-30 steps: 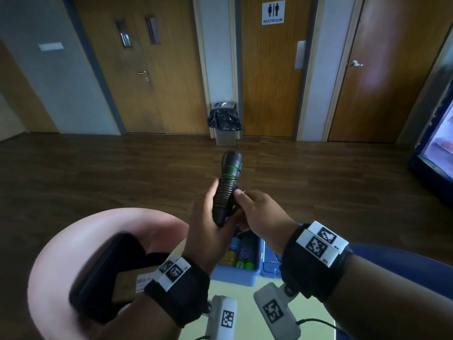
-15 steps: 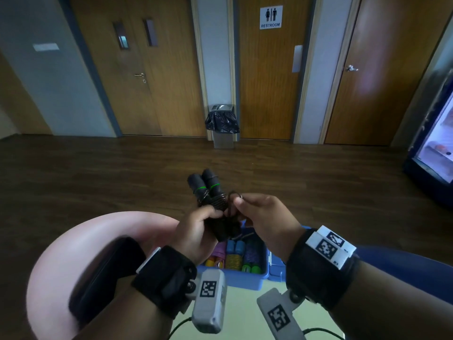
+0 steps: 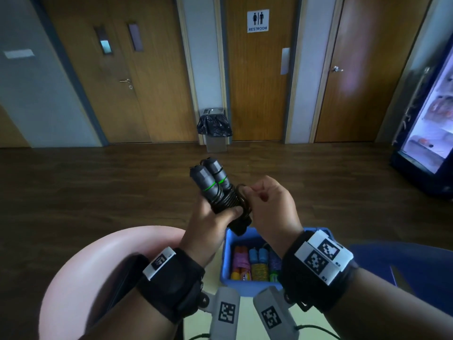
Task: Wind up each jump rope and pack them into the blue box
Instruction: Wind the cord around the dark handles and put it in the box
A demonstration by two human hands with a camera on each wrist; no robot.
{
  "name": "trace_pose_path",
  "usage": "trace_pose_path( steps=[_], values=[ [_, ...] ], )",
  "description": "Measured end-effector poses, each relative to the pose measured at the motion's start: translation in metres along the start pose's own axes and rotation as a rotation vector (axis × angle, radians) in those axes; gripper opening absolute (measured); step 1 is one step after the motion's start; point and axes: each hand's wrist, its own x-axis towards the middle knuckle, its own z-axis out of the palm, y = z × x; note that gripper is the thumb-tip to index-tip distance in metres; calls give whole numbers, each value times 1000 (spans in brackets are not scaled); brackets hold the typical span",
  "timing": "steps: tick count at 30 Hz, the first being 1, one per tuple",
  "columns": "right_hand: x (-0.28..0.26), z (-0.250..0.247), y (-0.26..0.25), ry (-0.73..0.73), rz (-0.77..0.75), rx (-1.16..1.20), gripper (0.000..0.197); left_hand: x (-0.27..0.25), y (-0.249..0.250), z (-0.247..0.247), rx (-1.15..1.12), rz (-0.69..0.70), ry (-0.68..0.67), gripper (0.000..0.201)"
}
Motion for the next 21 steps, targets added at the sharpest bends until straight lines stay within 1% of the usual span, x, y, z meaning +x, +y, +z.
trace_pose_path(
  steps=[2,4,6,8,9,10,11,12,14,16,17,18,20,21],
  values=[
    [-5,11,-11,-26,-37,-158,21,3,7,-12,-28,19,-26,43],
    [-11,23,-16,-61,-51,-217,21,8,9,-23,-74,16,-41,42],
    [-14,35,-17,-68,17,-151,18,14,10,-34,-115,-7,-50,43],
    [-14,45,-15,-52,133,-55,13,16,10,-44,-133,-24,-101,41],
    [-15,48,-15,-41,158,-42,12,17,11,-48,-134,-32,-127,44],
    [-15,48,-15,-38,145,-81,12,17,11,-52,-126,-32,-158,51],
    [-15,48,-15,-45,97,-166,14,17,11,-55,-117,-33,-194,56],
    [-16,47,-16,-62,33,-266,17,17,12,-59,-95,-30,-219,58],
    [-19,46,-19,-107,-99,-439,22,19,14,-65,2,-6,-252,52],
    [-22,46,-23,-171,-211,-532,28,19,16,-69,65,10,-285,46],
    [-23,47,-24,-201,-237,-551,30,18,17,-71,73,9,-292,45],
    [-23,48,-24,-229,-229,-551,30,19,16,-73,58,-6,-295,45],
    [-21,49,-24,-267,-143,-516,25,18,16,-75,-33,-62,-298,48],
    [-21,50,-23,-262,-96,-488,26,17,17,-75,-84,-86,-303,47]
  ],
)
